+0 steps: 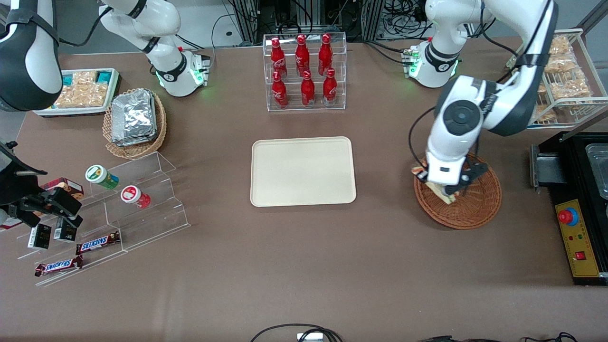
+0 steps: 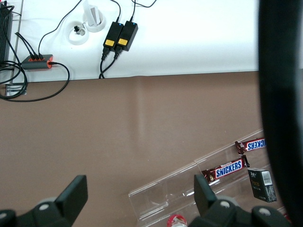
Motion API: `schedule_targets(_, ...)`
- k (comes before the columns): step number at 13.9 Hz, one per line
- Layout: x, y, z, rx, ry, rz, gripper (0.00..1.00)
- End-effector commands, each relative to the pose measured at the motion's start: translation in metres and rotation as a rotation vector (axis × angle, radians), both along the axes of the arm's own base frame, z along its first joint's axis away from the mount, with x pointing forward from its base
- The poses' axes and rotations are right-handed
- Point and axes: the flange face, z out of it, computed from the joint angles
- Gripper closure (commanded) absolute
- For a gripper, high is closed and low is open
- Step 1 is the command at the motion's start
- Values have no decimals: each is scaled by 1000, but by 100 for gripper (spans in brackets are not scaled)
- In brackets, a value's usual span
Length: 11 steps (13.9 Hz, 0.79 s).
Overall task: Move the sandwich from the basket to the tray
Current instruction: 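Lift the sandwich out of the basket and carry it toward the cream tray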
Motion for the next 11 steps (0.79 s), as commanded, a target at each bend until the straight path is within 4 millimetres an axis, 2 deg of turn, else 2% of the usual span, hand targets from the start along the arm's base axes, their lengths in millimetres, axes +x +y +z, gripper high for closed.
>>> schedule_targets(1,-19,-54,8,-19,7,-100,98)
schedule_targets(5,-53,-117,10,-48,14,-266,96)
schedule_targets(8,-73,-148,-1,-68,25,-336,95)
schedule_targets(11,-89,-170,-1,-74,14,-388,96)
